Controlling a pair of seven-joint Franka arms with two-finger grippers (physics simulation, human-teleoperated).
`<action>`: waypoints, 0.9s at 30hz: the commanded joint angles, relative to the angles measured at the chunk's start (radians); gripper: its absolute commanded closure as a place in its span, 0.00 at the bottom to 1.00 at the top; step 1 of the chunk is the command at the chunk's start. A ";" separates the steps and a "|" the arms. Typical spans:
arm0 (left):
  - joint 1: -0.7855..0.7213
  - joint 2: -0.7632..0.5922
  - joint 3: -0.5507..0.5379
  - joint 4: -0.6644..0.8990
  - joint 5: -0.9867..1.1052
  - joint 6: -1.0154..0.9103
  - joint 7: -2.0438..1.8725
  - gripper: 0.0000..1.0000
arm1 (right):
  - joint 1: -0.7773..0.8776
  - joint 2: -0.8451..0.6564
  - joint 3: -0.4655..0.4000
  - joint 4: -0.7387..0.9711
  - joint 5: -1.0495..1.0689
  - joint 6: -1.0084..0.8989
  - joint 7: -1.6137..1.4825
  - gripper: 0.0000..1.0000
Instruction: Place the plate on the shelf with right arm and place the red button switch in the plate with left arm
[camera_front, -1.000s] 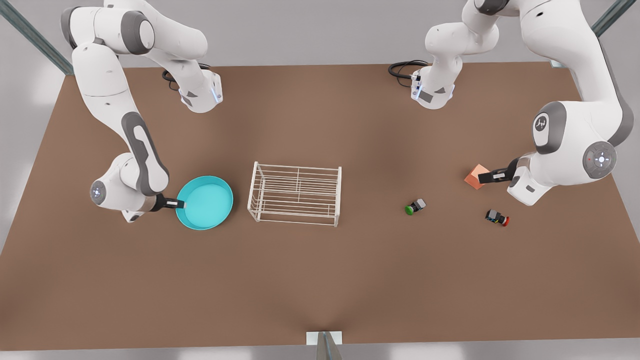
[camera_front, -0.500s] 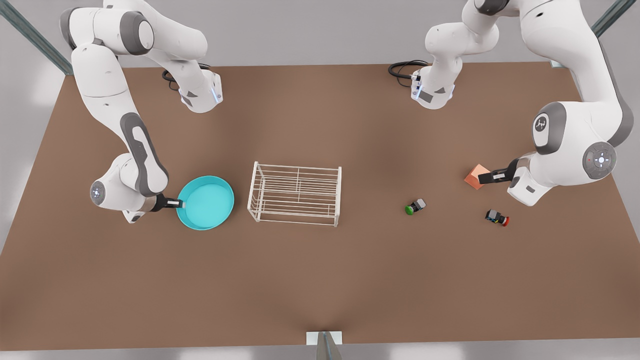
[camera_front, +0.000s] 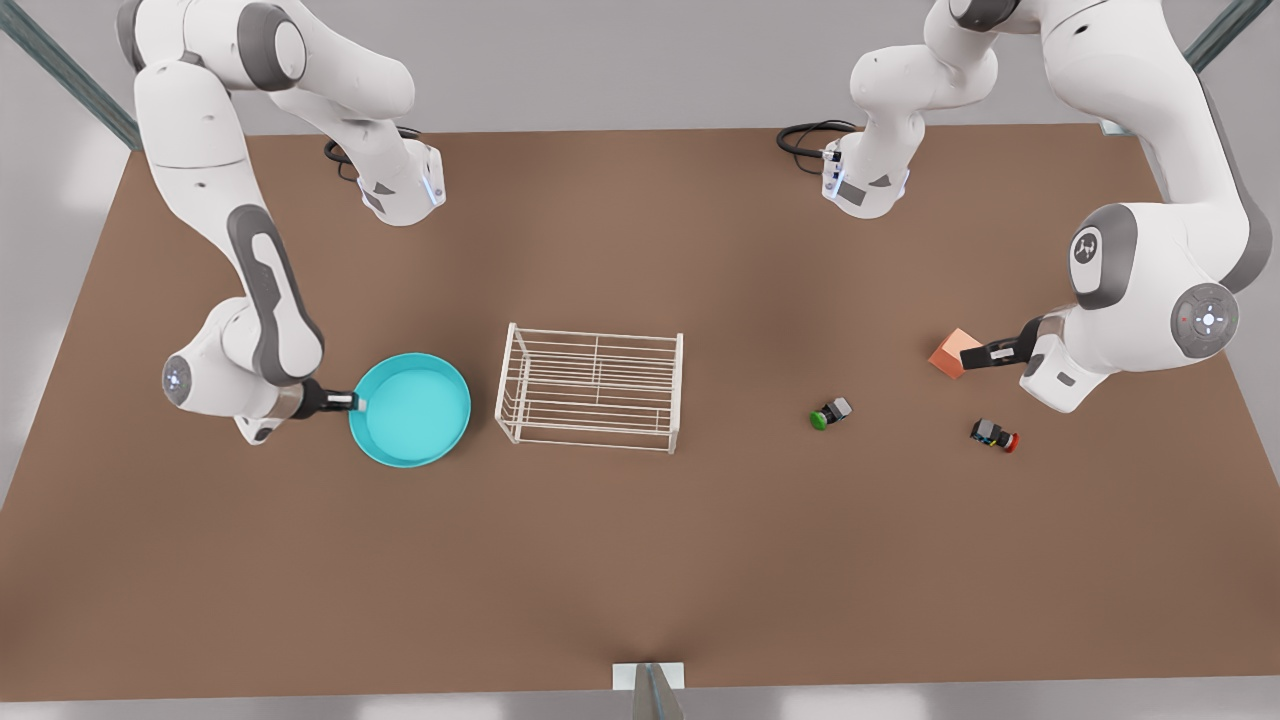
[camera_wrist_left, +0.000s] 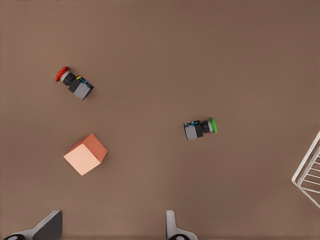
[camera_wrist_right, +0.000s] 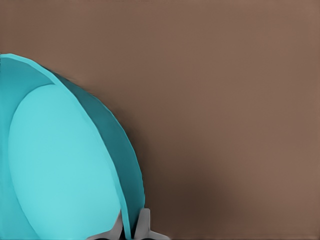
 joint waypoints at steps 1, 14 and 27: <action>0.000 -0.001 0.000 0.000 0.001 0.001 -0.003 0.00 | -0.001 -0.022 -0.003 0.006 -0.006 -0.076 -0.031 0.79; 0.181 0.226 0.032 -0.274 -0.145 0.735 -0.709 0.02 | 0.008 -0.225 0.071 0.060 0.034 -0.360 -0.031 0.79; 0.164 0.298 0.057 -0.440 -0.064 1.104 -0.692 0.02 | 0.124 -0.189 0.310 0.140 0.131 -0.310 0.309 0.78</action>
